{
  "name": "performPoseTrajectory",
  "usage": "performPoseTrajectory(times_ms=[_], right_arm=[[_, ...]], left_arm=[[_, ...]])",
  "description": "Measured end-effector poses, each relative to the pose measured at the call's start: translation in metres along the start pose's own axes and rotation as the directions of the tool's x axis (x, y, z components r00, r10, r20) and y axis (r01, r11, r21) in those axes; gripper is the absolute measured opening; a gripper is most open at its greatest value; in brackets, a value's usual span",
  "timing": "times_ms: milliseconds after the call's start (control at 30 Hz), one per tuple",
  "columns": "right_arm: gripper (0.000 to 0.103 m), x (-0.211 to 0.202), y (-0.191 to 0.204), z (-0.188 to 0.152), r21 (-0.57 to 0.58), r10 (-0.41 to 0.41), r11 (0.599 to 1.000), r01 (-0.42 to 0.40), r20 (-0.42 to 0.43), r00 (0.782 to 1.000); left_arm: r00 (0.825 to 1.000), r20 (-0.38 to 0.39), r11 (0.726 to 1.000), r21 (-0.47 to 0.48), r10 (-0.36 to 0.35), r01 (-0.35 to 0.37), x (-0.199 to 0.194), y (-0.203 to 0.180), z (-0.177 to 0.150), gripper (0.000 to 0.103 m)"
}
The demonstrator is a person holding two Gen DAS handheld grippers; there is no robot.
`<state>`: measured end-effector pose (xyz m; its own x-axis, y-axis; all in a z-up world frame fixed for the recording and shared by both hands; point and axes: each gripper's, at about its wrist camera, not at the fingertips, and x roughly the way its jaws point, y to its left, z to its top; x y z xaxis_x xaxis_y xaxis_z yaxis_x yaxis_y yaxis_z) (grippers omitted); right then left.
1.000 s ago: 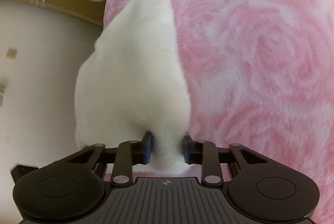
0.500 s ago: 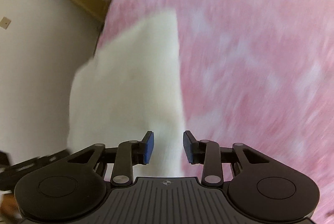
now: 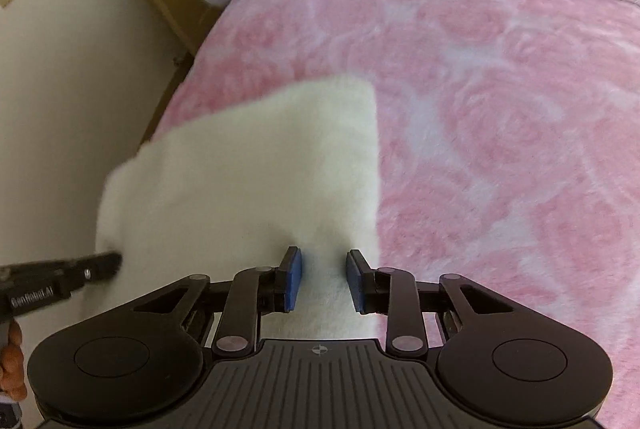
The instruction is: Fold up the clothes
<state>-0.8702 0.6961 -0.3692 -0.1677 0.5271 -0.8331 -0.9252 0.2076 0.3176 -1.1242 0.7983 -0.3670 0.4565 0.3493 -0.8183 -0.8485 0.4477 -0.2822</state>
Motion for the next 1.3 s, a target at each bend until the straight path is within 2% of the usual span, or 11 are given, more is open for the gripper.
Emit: performPoseTrajectory(times_ms=[100,267,400,500,567,733,867,1000,1133,1233,1300], right_arm=[[0.029,-0.009,-0.003,0.011,-0.037,0.03,0.999,-0.032,-0.038,0.999],[0.029,-0.018,-0.008,0.034,-0.026,0.027,0.999,-0.025,0.075,0.997],[0.029,0.022,-0.007,0.034,-0.008,0.026,1.0,-0.027,-0.027,0.999],[0.029,0.034,-0.005,0.034,-0.01,0.015,1.0,-0.015,-0.043,0.999],[0.029,0.027,-0.006,0.039,-0.005,0.023,1.0,-0.024,-0.05,0.998],[0.029,-0.009,-0.005,0.034,-0.039,0.068,0.997,-0.068,0.003,0.998],[0.029,-0.034,0.003,0.025,-0.068,0.091,0.994,-0.09,0.014,0.996],[0.029,-0.057,0.014,0.007,-0.121,0.077,0.99,-0.074,0.022,0.997],[0.029,-0.066,0.018,-0.023,-0.147,0.065,0.987,-0.064,0.0,0.998],[0.029,-0.057,0.017,-0.044,-0.154,0.059,0.986,-0.067,-0.057,0.997],[0.029,-0.05,0.018,-0.048,-0.168,0.044,0.984,-0.054,-0.065,0.997]], left_arm=[[1.0,-0.002,0.999,-0.033,0.003,-0.003,-0.007,0.0,0.009,0.002],[0.998,0.06,0.999,-0.028,0.02,-0.019,-0.01,0.0,0.03,0.002],[0.999,0.03,0.999,-0.016,0.043,-0.042,0.023,0.009,0.045,0.003],[0.998,0.012,0.998,-0.019,0.059,-0.058,0.034,0.01,0.054,0.003],[0.996,-0.001,0.996,-0.009,0.089,-0.089,0.032,0.005,0.06,0.002],[0.986,-0.034,0.986,0.01,0.166,-0.165,0.019,-0.015,0.066,0.003],[0.984,-0.041,0.984,-0.026,0.174,-0.175,-0.007,-0.025,0.068,0.006],[0.995,-0.032,0.994,-0.059,0.089,-0.091,-0.037,-0.038,0.048,0.007],[0.998,-0.05,0.997,-0.071,0.027,-0.03,-0.046,-0.047,0.0,0.007],[0.995,-0.082,0.995,-0.082,0.052,-0.059,-0.034,-0.043,-0.034,0.006],[0.995,-0.082,0.991,-0.123,0.048,-0.058,-0.031,-0.039,-0.042,0.002]])
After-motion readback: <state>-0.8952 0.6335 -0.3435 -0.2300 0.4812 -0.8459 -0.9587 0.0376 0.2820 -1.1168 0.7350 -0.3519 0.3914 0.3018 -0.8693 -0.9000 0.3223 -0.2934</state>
